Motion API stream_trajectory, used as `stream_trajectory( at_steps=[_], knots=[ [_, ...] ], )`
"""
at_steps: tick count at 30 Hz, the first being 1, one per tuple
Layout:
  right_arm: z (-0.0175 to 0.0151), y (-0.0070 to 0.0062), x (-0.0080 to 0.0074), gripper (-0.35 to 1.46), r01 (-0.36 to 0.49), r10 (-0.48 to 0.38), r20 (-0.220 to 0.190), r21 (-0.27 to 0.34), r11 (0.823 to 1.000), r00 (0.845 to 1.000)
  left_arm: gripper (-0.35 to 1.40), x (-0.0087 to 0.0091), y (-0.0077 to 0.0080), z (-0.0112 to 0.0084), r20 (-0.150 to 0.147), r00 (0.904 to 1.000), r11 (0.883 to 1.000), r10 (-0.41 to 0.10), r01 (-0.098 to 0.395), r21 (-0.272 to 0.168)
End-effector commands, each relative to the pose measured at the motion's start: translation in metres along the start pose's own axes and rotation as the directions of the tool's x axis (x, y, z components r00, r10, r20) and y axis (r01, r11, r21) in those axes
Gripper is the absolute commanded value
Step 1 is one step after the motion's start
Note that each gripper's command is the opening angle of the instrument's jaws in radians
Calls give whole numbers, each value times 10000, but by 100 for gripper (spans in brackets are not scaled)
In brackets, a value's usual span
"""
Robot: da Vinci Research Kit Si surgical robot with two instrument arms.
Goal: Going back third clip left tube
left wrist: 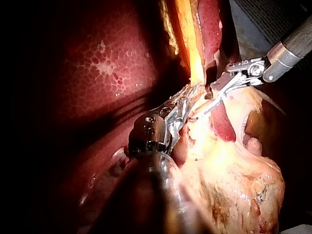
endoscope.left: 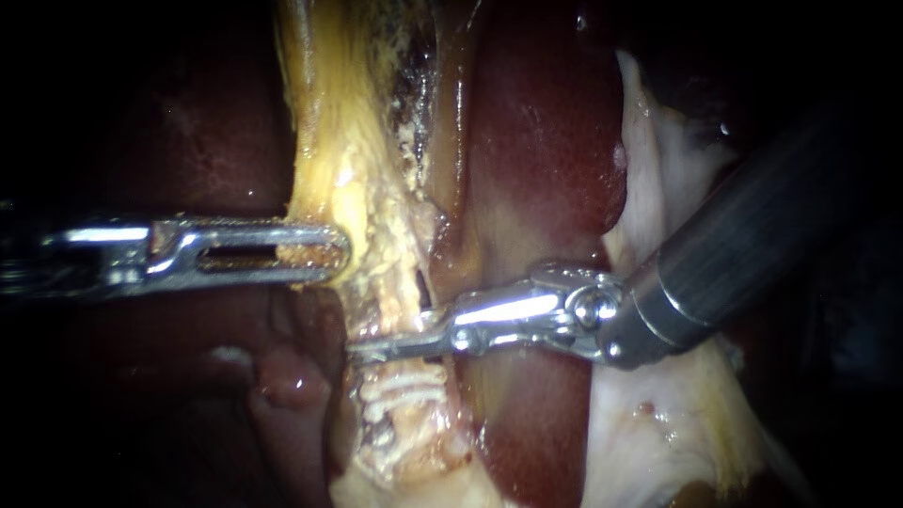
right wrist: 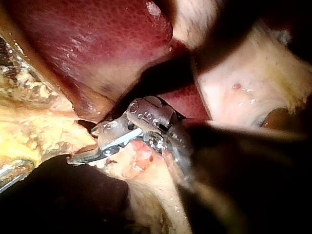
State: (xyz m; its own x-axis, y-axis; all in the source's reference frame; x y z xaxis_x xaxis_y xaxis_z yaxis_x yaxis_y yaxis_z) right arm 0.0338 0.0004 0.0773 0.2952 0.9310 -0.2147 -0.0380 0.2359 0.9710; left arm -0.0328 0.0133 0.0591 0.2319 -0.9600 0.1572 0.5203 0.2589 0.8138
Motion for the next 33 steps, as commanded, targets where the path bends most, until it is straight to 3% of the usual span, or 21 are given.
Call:
stream_trajectory(
  at_steps=[1,3,6,9,14,20,26,33],
  knots=[
    [0,1,-1,-35,4,-4,-3,0,10000,10000,-35,0,0,0,7,10000,10000,-1,1,-1],
    [0,2,-2,-35,14,-14,0,-3,10000,10000,-35,0,0,0,7,10000,10000,-1,1,-1],
    [1,5,-5,24,567,-567,56,12,9984,9984,-35,0,0,0,7,10000,10000,0,0,0],
    [1,8,-6,51,1170,-1171,-36,-159,9930,9931,-35,0,0,-1,5,10000,10000,0,0,1],
    [-7,7,-8,60,2668,-2669,17,-209,9635,9637,-35,0,0,-2,-2,10000,10000,4,-4,9],
    [-22,1,-11,60,4262,-4261,137,-117,9045,9046,-35,-2,0,-5,4,10000,10000,-3,3,44],
    [-37,-3,-10,60,4960,-4957,180,-98,8683,8683,-35,-2,1,-6,22,10000,10000,-2,2,69],
    [-71,-16,0,60,5805,-5808,0,-315,8137,8141,-35,-2,1,-7,16,10000,10000,-3,3,74]
  ],
)
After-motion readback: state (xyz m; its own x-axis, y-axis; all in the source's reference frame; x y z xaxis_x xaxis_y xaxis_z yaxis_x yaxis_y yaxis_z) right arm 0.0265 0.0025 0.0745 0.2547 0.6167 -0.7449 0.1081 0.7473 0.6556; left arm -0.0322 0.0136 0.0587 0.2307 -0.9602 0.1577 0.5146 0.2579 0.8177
